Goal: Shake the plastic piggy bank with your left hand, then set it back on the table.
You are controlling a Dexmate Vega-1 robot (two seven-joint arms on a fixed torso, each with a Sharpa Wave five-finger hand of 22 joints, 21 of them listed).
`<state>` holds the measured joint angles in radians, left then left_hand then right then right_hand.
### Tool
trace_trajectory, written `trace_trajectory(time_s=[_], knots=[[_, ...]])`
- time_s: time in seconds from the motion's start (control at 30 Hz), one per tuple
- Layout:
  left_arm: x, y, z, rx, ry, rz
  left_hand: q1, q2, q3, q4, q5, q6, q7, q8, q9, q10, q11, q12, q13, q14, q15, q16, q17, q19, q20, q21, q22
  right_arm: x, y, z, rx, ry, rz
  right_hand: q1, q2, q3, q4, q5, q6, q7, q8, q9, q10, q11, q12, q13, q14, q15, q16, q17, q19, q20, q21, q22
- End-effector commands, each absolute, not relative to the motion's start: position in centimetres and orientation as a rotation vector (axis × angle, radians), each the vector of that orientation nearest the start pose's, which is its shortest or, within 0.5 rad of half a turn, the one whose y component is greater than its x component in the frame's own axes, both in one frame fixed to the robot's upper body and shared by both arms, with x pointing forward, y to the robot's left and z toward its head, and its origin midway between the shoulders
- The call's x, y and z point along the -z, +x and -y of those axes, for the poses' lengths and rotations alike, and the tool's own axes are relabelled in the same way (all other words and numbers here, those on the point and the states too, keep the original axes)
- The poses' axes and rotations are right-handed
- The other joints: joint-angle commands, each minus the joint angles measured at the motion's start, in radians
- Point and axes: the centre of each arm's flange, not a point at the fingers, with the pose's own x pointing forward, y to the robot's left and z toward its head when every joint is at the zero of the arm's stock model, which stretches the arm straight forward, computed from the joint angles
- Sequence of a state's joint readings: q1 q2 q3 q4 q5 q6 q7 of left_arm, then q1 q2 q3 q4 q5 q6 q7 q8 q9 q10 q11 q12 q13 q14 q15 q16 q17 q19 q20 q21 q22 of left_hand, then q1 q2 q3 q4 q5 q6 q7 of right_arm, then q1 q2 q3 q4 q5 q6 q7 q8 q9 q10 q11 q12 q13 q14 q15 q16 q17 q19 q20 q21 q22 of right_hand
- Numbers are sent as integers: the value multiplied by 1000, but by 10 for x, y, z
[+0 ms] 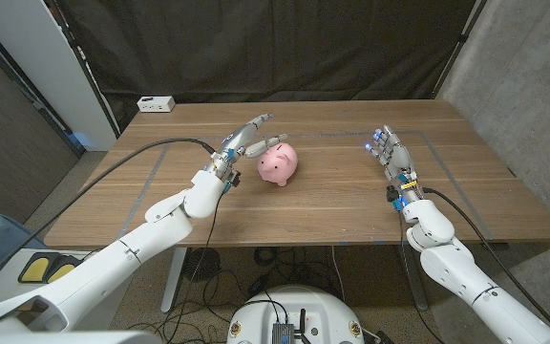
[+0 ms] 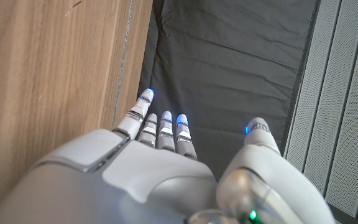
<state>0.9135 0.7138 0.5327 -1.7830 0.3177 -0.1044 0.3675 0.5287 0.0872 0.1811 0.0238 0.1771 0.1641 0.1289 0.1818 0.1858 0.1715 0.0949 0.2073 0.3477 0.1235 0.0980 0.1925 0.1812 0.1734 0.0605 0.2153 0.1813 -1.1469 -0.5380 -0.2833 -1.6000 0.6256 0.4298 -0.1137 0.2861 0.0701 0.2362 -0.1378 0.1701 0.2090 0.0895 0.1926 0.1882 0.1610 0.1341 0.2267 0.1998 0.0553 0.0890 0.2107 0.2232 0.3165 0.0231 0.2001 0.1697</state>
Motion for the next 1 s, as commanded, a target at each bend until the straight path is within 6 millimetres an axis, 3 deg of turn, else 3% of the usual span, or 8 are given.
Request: trace_trajectory(time_s=[0.03,0.17,0.27,0.6,1.0], knots=[[-18,539,-219,-18,827,962,-10,4,2,5,-1,6,10,8,-1,6,6,2,0,7,6,1,3,-1,5,0,-1,64,573,279,-160,105,721,10,0,1,-5,7,0,4,1,1,12,-1,3,2,4,-1,2,1,13,-3,3,4],[-19,537,-230,-11,782,948,-15,3,0,6,-2,6,9,8,-1,6,5,1,-4,7,5,0,3,-6,13,-3,-1,61,572,277,-165,84,728,10,-1,0,-6,7,1,5,1,1,15,-1,3,1,7,-8,3,0,16,-7,3,4],[-19,537,-237,-10,754,943,-25,2,-3,7,-1,-18,-14,-1,-2,6,8,0,-13,4,4,-3,3,-18,29,-9,-1,58,572,275,-173,60,727,10,-3,-1,-5,6,0,4,1,1,11,-2,0,1,2,-8,0,-1,12,-9,1,3],[-20,528,-262,1,661,943,-36,3,-5,8,-1,-25,7,-1,-3,-7,6,-5,-24,-13,9,-8,2,-31,20,-15,-1,47,567,269,-168,42,766,8,-4,-3,-4,6,-5,5,-1,0,2,-1,-6,-1,-7,-6,-4,-1,2,-8,-3,3],[-10,519,-296,-6,478,930,-44,5,-6,9,0,-19,8,3,-4,-3,10,-4,-31,-9,8,-6,2,-34,20,-16,-1,29,562,260,-170,4,796,8,-5,-3,-4,6,-3,7,-1,0,7,-1,-5,-2,-2,-7,-2,-2,5,-11,-2,3]])
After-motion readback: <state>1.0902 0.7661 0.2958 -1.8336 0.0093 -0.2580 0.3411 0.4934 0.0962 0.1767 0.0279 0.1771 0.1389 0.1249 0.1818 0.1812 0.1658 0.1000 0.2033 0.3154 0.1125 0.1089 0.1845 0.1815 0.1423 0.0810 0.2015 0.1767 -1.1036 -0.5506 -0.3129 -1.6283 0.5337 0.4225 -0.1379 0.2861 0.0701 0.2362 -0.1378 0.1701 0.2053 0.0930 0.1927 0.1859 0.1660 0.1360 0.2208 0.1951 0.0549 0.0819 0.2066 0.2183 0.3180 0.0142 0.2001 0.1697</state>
